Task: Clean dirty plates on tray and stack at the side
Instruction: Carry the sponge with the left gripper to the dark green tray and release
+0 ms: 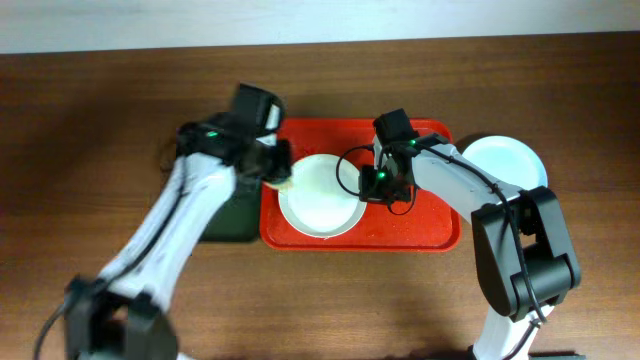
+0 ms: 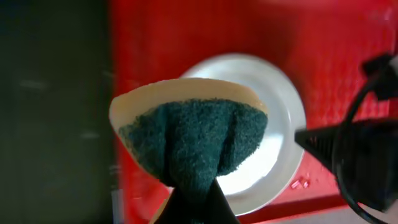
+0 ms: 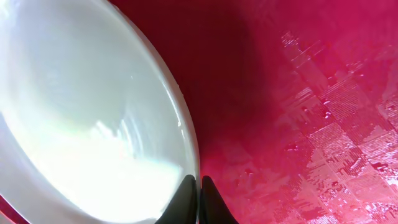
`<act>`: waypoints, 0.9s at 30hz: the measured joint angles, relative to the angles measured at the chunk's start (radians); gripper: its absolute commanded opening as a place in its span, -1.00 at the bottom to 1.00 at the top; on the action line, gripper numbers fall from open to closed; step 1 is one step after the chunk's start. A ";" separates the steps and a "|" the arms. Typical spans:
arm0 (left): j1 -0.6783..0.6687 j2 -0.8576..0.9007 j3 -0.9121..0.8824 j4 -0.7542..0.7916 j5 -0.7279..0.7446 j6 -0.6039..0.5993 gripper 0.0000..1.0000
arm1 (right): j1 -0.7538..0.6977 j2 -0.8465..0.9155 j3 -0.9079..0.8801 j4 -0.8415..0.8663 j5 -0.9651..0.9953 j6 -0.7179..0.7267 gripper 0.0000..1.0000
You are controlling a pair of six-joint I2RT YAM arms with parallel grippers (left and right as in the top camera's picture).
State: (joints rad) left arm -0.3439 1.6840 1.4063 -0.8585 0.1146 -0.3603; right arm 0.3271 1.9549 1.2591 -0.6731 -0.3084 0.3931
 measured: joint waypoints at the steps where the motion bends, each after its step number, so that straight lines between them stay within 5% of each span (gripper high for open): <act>1: 0.008 -0.031 0.002 -0.010 -0.034 0.001 -1.00 | 0.000 0.000 0.000 0.000 0.000 -0.001 -0.90; 10: 0.077 0.041 -0.015 -0.041 -0.257 0.036 -0.87 | 0.000 0.000 0.000 -0.002 0.000 0.000 -0.90; 20: 0.182 0.320 -0.031 -0.039 -0.307 0.054 -0.97 | 0.001 0.000 0.000 -0.003 0.001 0.000 -0.91; 21: 0.192 0.328 -0.033 -0.038 -0.306 0.054 -0.63 | 0.001 0.000 0.000 -0.002 0.001 0.000 -0.91; 22: 0.204 0.331 -0.034 -0.037 -0.302 0.054 -0.03 | 0.001 0.000 0.000 -0.002 0.000 0.000 -0.90; 23: 0.218 0.332 -0.034 -0.036 -0.295 0.057 0.16 | 0.001 0.000 0.000 -0.002 0.001 0.000 -0.90; 27: 0.266 0.332 -0.026 -0.076 -0.212 0.060 0.24 | 0.001 0.000 0.000 -0.003 0.001 0.002 -0.79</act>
State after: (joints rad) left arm -0.0784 2.0155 1.3808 -0.9348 -0.0978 -0.3000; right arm 0.3283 1.9549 1.2591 -0.6758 -0.3077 0.3946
